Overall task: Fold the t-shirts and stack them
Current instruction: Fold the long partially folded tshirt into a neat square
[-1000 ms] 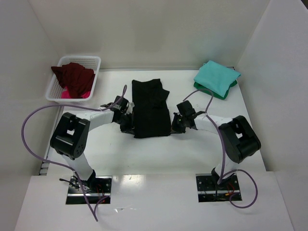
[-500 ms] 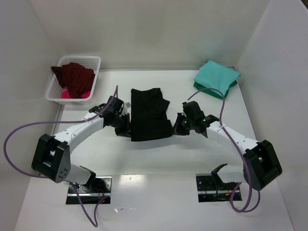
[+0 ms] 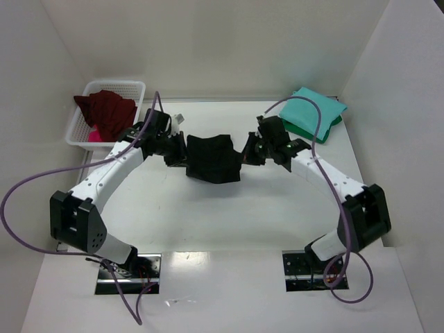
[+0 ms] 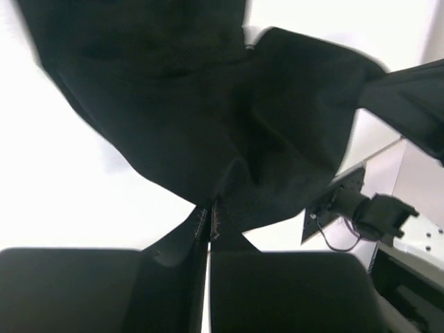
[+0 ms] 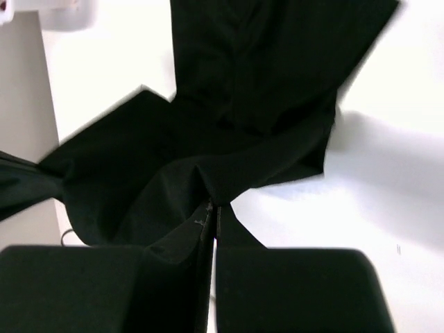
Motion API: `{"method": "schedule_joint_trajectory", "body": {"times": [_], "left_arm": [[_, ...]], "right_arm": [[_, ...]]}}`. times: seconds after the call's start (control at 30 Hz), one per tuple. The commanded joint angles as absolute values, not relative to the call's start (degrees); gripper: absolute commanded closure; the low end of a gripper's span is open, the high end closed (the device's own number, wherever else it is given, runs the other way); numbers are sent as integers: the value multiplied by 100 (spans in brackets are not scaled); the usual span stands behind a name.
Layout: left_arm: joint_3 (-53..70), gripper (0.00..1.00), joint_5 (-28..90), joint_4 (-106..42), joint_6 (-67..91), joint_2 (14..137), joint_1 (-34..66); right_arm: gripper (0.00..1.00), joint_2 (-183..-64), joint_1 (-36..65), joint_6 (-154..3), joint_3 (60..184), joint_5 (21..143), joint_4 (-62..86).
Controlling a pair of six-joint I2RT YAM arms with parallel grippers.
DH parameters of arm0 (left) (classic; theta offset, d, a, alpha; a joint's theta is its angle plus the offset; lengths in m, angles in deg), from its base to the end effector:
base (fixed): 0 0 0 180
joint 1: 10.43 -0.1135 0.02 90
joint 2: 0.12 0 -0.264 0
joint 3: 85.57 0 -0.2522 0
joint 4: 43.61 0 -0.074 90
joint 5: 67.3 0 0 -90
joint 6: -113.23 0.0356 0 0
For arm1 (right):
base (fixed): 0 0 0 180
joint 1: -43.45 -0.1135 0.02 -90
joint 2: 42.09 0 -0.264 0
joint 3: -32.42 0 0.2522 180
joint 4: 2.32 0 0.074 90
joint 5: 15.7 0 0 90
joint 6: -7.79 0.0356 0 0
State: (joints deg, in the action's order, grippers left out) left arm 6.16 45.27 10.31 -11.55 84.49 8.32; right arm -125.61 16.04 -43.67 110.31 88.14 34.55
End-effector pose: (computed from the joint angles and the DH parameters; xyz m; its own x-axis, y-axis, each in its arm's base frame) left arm 0.2941 -0.1143 0.3103 -0.8999 -0.2508 -0.3567 0.0193 0.7944 -0.6071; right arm 0.2812 0.1554 0.2777 -0.8452 0.2432 -0.4760 -0.0984 0.8045 0.5858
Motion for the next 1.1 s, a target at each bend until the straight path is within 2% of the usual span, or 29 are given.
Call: {"method": "schedule_joint_trajectory", "body": {"times": [0.0, 0.5, 0.73, 0.77, 0.83, 0.87, 0.9, 0.93, 1.0, 1.07], "left_arm": [[410, 100, 4678, 888, -1002, 8782, 504], [-1738, 100, 5372, 725, -498, 11204, -227], [-3027, 91, 5372, 830, -498, 12313, -503], [-3173, 85, 5372, 830, -498, 12422, -541], [-3505, 56, 5247, 830, -498, 12733, -542], [-3693, 46, 5100, 812, -498, 12812, -542], [-3798, 42, 4905, 778, -498, 12910, -542], [-3900, 37, 4770, 777, -498, 13004, -542], [-4215, 14, 4580, 777, -498, 13092, -559], [-4402, 10, 4520, 716, -498, 13092, -594]], "right_arm": [[100, -13171, 1665, -4641, 11618, 8845, 3069], [100, -15559, 2172, -4794, 13889, 9258, 2998], [96, -16454, 2405, -4846, 14886, 9404, 3104], [92, -16613, 2457, -4876, 15072, 9471, 3104], [78, -16842, 2491, -4997, 15431, 9540, 3104], [66, -17021, 2491, -5079, 15723, 9574, 3128], [54, -17242, 2491, -5197, 15911, 9574, 3173], [51, -17371, 2508, -5250, 16164, 9574, 3223], [36, -17695, 2563, -5312, 16674, 9661, 3393], [24, -17761, 2605, -5312, 17040, 9697, 3455]]}}
